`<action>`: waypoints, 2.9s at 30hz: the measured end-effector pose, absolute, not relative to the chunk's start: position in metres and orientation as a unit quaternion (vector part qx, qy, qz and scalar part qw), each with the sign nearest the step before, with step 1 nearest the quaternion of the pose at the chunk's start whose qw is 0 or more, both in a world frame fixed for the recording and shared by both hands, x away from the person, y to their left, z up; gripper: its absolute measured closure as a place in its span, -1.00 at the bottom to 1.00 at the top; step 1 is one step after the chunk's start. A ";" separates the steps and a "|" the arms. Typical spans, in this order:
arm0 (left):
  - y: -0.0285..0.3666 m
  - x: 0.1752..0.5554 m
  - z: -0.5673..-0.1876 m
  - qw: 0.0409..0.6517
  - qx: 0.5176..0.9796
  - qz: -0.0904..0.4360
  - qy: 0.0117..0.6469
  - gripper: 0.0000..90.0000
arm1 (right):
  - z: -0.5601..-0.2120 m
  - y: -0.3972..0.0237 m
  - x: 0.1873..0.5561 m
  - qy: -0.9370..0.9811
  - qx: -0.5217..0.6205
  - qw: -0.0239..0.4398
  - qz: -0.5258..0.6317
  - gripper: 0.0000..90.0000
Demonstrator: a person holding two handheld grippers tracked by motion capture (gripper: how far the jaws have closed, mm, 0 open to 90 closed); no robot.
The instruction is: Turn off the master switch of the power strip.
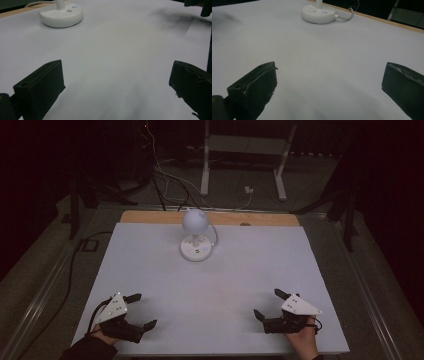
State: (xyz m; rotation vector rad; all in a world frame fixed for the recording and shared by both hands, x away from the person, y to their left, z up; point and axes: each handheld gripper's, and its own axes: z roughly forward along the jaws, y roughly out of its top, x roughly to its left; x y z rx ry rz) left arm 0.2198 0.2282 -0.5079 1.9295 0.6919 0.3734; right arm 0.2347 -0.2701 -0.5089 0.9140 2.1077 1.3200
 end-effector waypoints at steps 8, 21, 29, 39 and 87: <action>0.228 0.219 -0.506 0.502 0.804 0.156 0.279 -0.99 | -0.506 -0.270 0.234 0.771 0.329 0.246 0.486 -1.00; 0.221 0.216 -0.495 0.501 0.813 0.144 0.260 -0.99 | -0.505 -0.269 0.232 0.768 0.325 0.247 0.494 -1.00; 0.214 0.217 -0.487 0.493 0.825 0.129 0.245 -0.99 | -0.505 -0.268 0.232 0.766 0.327 0.248 0.496 -1.00; 0.204 0.221 -0.475 0.502 0.826 0.116 0.230 -0.99 | -0.505 -0.268 0.232 0.766 0.327 0.244 0.497 -1.00; 0.135 0.298 -0.443 0.496 0.836 0.105 0.211 -0.99 | -0.504 -0.270 0.231 0.759 0.329 0.244 0.506 -1.00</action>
